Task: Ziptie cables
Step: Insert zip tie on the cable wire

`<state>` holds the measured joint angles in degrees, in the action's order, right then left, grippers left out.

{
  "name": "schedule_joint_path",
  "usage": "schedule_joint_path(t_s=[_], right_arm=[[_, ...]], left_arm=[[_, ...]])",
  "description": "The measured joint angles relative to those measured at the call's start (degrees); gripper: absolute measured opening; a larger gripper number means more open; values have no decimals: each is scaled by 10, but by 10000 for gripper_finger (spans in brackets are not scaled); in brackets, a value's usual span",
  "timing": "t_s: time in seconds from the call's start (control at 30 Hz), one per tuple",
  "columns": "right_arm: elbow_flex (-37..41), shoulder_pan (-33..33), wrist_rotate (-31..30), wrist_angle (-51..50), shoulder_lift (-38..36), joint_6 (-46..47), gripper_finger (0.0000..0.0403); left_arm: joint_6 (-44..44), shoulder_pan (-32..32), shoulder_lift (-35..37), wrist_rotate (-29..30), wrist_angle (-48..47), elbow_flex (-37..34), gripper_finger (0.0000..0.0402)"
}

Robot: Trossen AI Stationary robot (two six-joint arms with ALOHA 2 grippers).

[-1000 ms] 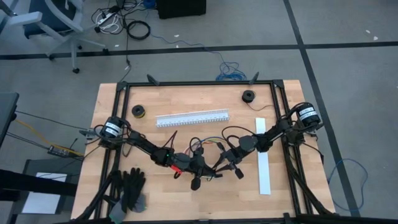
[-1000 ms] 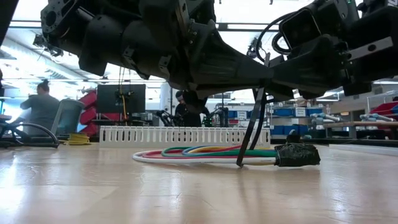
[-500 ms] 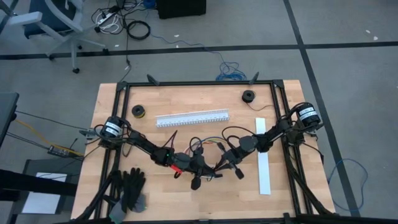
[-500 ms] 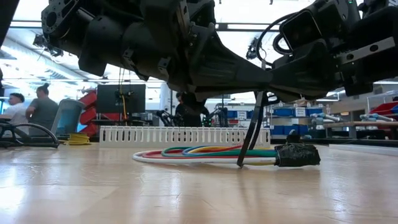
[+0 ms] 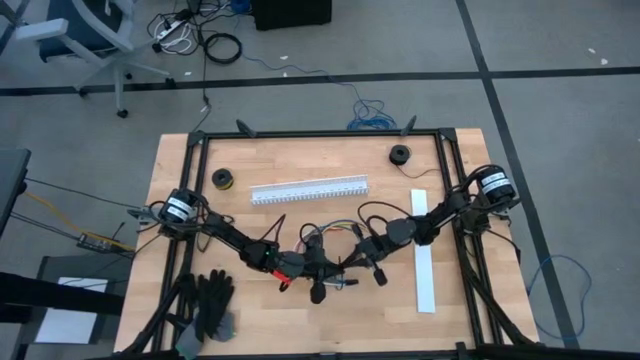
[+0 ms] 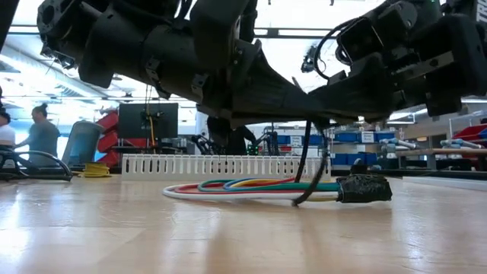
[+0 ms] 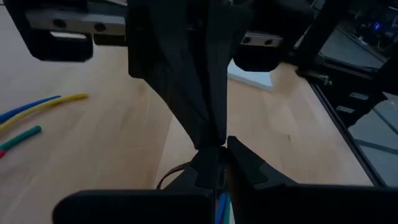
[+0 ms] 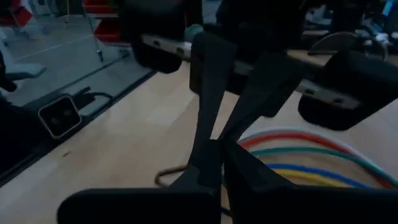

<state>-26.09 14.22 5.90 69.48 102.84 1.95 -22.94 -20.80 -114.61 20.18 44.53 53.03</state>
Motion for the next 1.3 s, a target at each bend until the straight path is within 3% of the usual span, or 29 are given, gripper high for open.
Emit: schedule_joint_path(t_s=[0.13, 0.6, 0.93, 1.03, 1.2, 1.3], right_arm=[[-5, -3, -40, 51, -4, 6, 1], [7, -5, -55, 40, -15, 14, 0], [63, -5, -182, -25, -99, 44, 0], [69, -5, -147, -52, -105, 83, 0], [68, -4, -8, -50, -102, 72, 0], [68, -4, 28, -42, -102, 49, 4]], left_arm=[[0, 3, 0, 2, 5, 4, 0], [0, -6, -1, -3, 0, 3, 0], [-8, -14, -1, -2, -23, 2, 0], [18, -15, -1, -13, -11, 2, 0], [46, 0, -1, -106, 12, 2, 0], [47, 10, -2, -156, 25, 2, 0]])
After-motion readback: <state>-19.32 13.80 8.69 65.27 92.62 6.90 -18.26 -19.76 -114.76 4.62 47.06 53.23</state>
